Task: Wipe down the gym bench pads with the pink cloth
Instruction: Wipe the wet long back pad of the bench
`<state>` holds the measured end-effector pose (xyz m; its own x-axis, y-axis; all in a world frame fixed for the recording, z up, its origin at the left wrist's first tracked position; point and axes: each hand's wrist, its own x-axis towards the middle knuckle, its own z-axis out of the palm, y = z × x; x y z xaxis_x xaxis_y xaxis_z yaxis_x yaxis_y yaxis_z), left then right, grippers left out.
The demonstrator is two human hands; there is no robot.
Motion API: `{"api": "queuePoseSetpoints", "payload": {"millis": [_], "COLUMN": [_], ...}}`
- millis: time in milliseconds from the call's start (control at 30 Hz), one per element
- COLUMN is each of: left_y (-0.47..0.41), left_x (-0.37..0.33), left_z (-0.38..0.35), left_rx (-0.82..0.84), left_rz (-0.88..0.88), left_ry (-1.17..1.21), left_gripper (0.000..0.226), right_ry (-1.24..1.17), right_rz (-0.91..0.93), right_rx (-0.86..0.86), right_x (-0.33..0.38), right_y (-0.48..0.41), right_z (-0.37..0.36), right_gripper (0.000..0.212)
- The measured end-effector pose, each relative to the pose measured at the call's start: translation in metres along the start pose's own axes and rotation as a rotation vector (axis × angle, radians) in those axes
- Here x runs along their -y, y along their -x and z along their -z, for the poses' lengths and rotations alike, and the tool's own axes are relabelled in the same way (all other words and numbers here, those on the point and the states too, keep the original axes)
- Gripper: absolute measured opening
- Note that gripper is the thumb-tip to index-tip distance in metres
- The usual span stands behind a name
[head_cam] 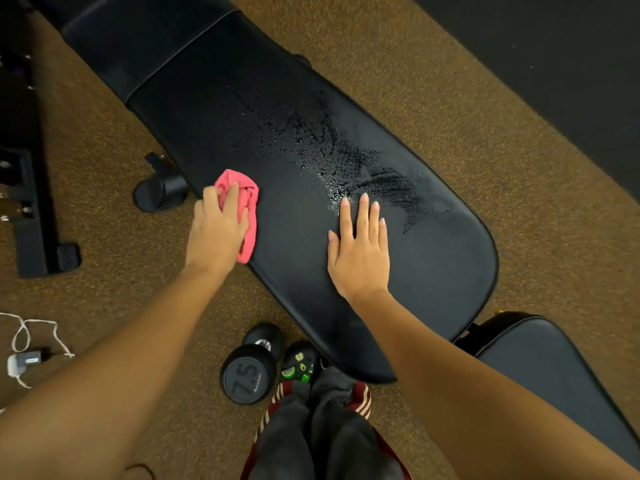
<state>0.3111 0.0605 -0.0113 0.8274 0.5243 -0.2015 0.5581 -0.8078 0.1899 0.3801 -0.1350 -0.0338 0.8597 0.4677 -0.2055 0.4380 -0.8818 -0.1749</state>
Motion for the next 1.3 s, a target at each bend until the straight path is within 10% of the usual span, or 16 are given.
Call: {"api": "queuePoseSetpoints", "payload": {"millis": [333,833,1100,1300], "left_y": [-0.029,-0.016,-0.022,-0.031], "left_x": [-0.003,-0.103,-0.08,-0.076], "left_z": [0.022,0.067,0.059,0.048], "left_rx": [-0.08,-0.09,0.007,0.396], "left_rz": [0.602,0.321,0.172,0.062], "left_ry": [0.424,0.927,0.504,0.06], "left_gripper": [0.038,0.034,0.032,0.107], "right_ry": [-0.037,-1.616,-1.287,-0.999], "right_rz": [0.038,-0.223,-0.421,-0.451], "right_rx": [-0.007,0.354,0.179,0.077], "right_x": [0.0,0.059,0.027,-0.009], "right_y": [-0.009,-0.054,-0.074,-0.102], "right_z": [0.017,0.095,0.106,0.115], "right_gripper": [0.056,0.04,0.03,0.047]}}
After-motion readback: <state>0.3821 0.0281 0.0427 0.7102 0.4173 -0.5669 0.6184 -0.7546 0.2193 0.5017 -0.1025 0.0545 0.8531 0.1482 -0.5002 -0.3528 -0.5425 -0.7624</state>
